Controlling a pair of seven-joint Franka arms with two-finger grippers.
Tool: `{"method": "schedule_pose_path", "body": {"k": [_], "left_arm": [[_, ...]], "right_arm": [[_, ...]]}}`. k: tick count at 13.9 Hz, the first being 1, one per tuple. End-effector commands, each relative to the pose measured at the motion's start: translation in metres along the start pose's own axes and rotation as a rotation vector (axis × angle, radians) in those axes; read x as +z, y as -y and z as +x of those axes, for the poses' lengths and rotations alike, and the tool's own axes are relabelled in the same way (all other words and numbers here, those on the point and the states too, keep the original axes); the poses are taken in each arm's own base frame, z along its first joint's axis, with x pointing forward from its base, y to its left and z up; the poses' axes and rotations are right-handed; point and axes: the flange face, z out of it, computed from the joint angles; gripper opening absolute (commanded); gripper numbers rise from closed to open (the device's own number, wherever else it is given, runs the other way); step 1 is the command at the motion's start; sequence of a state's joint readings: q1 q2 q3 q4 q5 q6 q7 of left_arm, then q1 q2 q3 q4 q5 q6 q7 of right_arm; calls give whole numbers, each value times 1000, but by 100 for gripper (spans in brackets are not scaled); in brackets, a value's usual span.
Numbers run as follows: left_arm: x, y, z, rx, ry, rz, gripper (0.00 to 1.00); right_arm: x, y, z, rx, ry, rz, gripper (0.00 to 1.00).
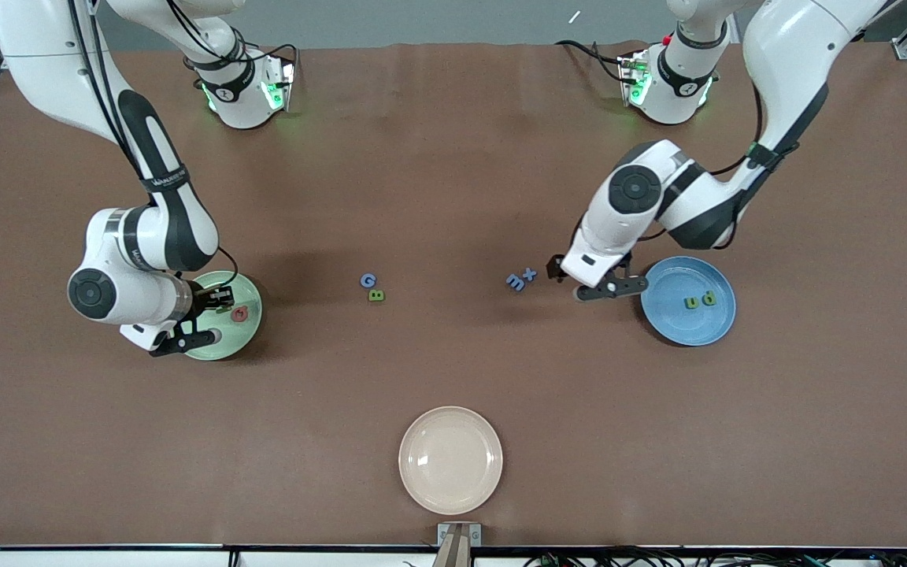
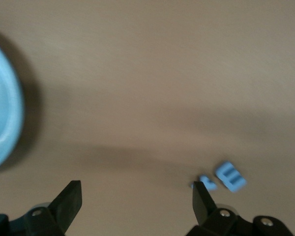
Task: Sort upper and lower case letters into plates
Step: 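Drop the M in the green plate while the left gripper reaches the x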
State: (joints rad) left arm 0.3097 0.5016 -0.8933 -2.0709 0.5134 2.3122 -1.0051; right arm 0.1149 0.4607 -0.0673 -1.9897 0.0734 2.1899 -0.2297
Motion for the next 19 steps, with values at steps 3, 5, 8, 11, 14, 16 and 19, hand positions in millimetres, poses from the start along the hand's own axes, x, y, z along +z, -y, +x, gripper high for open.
{"method": "schedule_pose_path", "body": {"k": [3, 5, 8, 11, 14, 16, 19], "left_arm": [[15, -30, -8, 78, 4, -32, 99], [20, -34, -11, 102, 9, -29, 99], [31, -34, -10, 326, 21, -34, 99], [43, -45, -16, 533, 25, -22, 99], [59, -65, -24, 630, 3, -40, 95], [68, -71, -24, 647, -13, -41, 90], [82, -70, -29, 657, -6, -19, 78]], "right_arm": [[17, -3, -28, 9, 4, -10, 0], [25, -3, -30, 9, -1, -12, 3], [23, -6, -30, 5, -3, -21, 90], [-2, -11, -23, 7, -9, -29, 100], [-45, 5, -11, 37, 23, -18, 100], [-58, 52, -7, 190, 19, -23, 100], [-53, 133, -2, 333, 10, -17, 100]]}}
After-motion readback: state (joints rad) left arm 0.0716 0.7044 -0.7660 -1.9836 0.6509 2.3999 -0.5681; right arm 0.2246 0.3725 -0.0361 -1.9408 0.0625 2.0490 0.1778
